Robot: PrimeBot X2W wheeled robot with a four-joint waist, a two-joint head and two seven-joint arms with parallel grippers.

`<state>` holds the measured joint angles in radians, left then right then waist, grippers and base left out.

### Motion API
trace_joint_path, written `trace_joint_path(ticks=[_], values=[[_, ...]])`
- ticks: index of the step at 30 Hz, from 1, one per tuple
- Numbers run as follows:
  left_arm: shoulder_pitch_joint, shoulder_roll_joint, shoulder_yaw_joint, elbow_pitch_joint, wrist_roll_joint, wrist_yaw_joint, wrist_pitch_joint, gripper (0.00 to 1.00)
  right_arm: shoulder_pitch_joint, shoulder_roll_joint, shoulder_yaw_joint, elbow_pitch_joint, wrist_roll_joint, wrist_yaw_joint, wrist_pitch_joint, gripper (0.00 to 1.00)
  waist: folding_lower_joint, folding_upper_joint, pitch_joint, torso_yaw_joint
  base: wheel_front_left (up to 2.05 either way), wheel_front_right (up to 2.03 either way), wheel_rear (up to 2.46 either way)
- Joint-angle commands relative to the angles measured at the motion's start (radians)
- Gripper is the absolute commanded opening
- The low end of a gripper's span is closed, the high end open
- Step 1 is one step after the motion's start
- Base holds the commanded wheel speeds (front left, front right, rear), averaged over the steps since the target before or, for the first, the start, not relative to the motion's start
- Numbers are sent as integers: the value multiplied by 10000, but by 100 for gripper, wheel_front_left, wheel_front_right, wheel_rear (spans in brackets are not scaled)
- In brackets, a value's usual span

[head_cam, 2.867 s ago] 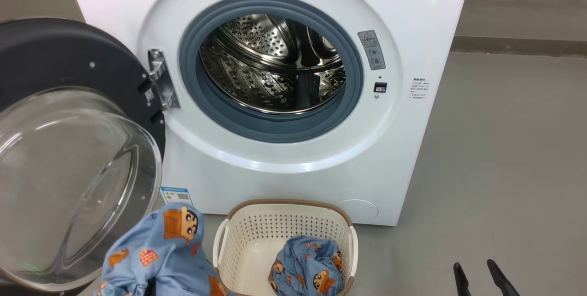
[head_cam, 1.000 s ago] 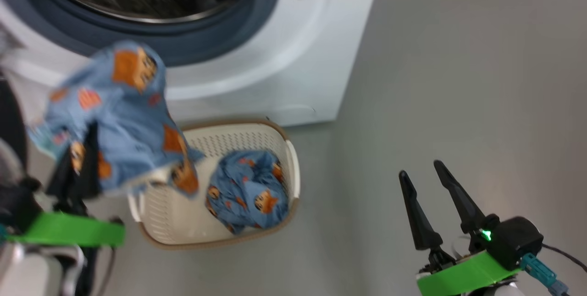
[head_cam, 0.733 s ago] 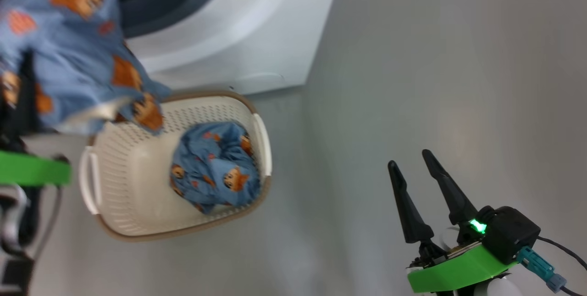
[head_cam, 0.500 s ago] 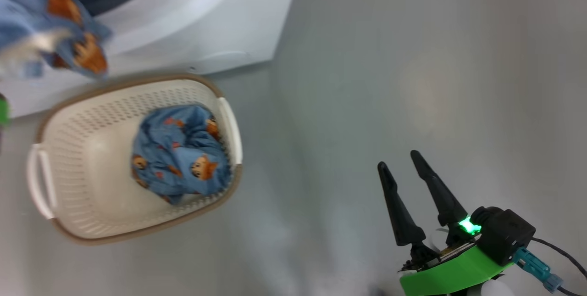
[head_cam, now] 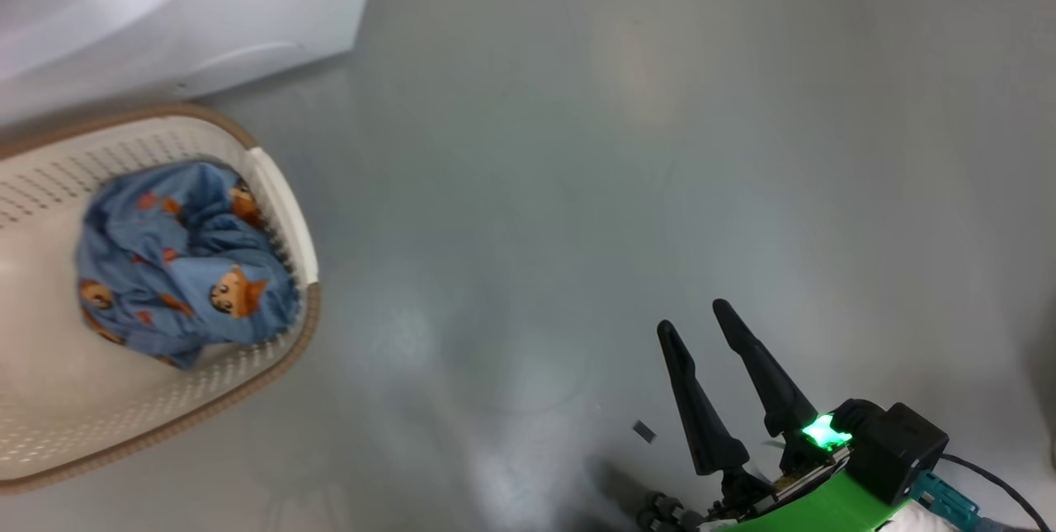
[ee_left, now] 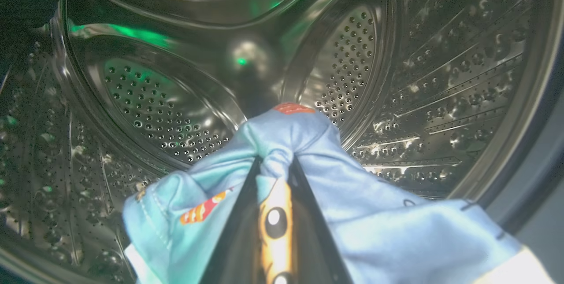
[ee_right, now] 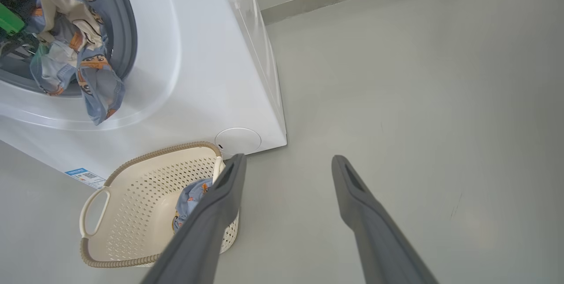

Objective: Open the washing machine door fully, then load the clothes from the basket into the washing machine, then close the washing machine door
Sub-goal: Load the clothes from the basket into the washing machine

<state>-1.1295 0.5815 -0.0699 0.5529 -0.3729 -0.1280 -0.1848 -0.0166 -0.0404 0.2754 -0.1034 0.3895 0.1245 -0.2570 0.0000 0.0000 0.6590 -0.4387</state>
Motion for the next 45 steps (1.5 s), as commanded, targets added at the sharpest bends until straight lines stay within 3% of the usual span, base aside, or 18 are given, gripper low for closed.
trace_joint_path(ticks=[1, 12, 22, 28, 35, 45], values=[[-262, 594, 184, -127, 81, -15, -15, 0, 249, -98, 228, -236, 126, 62, -48, 100, 0, 0, 556, -492, 0, 0, 0], [-2548, 1085, -390, 1135, 375, -22, 54, 0, 466, -98, 548, -345, 237, 62, -48, 100, 0, 0, 1197, -741, 0, 0, 0], [-4307, 1663, -777, 1372, 347, -25, -394, 0, 922, -98, 627, -479, 517, 62, -48, 100, 0, 0, 1574, -1070, 0, 0, 0], [-5168, 1542, -523, 1534, 137, 20, -664, 0, 909, -98, 357, -565, 720, 62, -48, 100, 0, 0, 1910, -969, 0, 0, 0], [-5259, 1565, 171, 396, 592, 611, -765, 0, 668, -98, 459, -567, 778, 62, -48, 100, 0, 0, 2215, -907, 0, 0, 0], [-4333, 1405, 235, 346, 974, 331, -768, 0, 473, -98, 713, -474, 763, 62, -48, 100, 0, 0, 2245, -793, 0, 0, 0]])
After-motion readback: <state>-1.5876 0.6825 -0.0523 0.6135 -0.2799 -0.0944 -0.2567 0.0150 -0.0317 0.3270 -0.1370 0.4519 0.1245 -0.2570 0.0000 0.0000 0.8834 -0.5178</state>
